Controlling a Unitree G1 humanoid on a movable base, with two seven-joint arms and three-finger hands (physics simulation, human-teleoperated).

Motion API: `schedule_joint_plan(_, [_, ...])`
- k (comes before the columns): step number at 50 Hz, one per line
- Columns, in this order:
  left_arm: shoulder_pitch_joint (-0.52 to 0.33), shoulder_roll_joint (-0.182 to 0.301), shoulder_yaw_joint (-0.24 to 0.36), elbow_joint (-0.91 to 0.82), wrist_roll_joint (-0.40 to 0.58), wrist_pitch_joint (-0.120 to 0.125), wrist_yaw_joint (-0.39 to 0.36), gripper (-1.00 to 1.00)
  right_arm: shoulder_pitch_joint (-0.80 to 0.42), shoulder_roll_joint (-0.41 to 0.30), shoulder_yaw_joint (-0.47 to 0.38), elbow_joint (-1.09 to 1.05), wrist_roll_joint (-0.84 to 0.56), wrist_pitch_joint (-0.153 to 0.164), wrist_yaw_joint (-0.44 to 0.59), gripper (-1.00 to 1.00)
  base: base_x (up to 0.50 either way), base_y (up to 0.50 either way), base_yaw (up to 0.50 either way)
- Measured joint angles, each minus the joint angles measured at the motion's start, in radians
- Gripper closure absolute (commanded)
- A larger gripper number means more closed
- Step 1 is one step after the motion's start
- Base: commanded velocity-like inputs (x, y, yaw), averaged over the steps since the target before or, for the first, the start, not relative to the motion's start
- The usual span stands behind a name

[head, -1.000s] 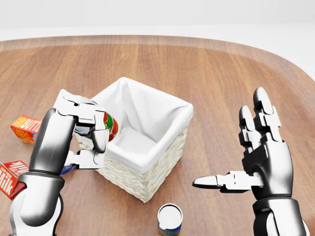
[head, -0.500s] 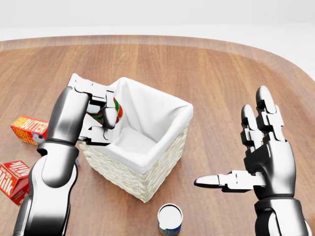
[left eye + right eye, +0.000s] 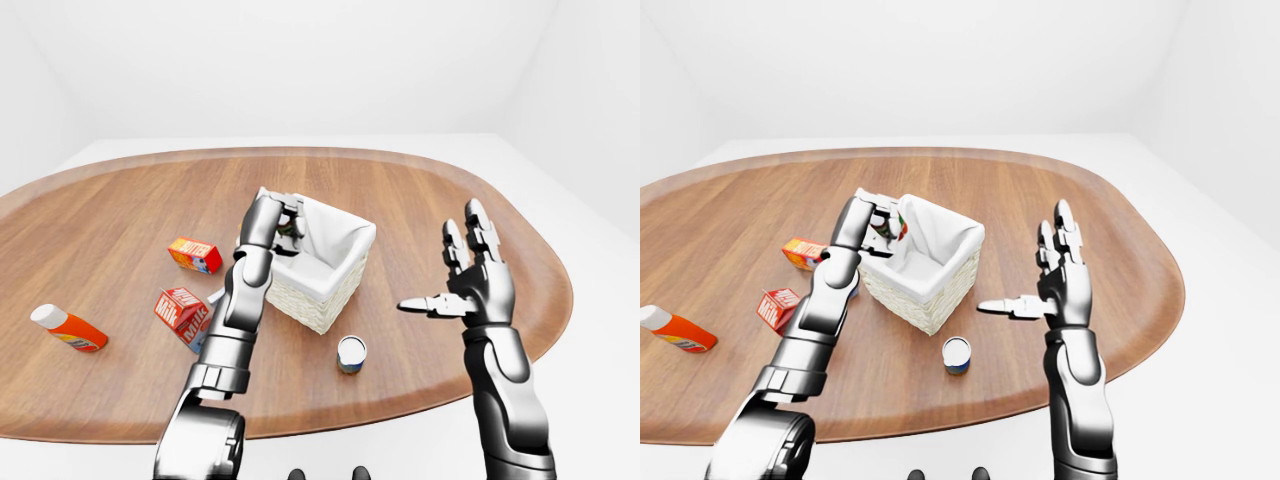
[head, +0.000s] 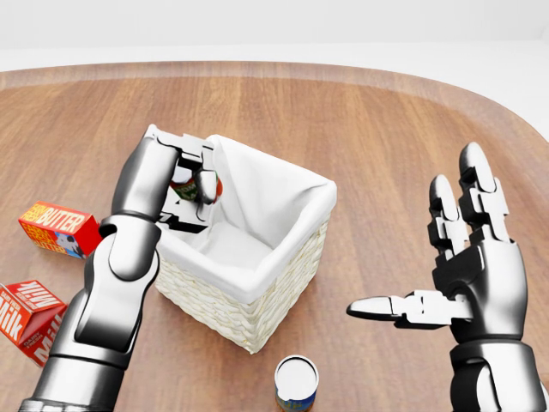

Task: Pick up the tomato sauce, and put it in the basket.

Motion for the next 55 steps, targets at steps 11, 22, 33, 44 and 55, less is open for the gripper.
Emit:
schedule_joint_plan(11, [-0.103, 0.000, -0.002, 0.241, -0.024, -0.074, 0.064, 1.00, -0.012, -0.005, -0.020, -0.010, 0.026, 0.000, -0.019, -1.00, 0.00, 0.00, 0.00])
schedule_joint_plan(22, [-0.194, 0.005, -0.003, 0.449, -0.030, -0.074, 0.122, 1.00, -0.025, -0.012, -0.036, -0.017, 0.049, 0.000, -0.047, -1.00, 0.00, 0.00, 0.00])
schedule_joint_plan(33, [-0.260, 0.011, -0.004, 0.600, -0.023, -0.074, 0.169, 1.00, -0.027, -0.015, -0.040, -0.021, 0.058, 0.000, -0.058, -1.00, 0.00, 0.00, 0.00])
schedule_joint_plan(44, [-0.290, 0.009, -0.007, 0.671, -0.012, -0.074, 0.193, 1.00, -0.028, -0.017, -0.044, -0.024, 0.065, 0.000, -0.061, -1.00, 0.00, 0.00, 0.00])
schedule_joint_plan(55, [-0.303, 0.005, -0.009, 0.703, -0.006, -0.074, 0.203, 1.00, -0.029, -0.018, -0.046, -0.026, 0.069, 0.000, -0.062, -1.00, 0.00, 0.00, 0.00])
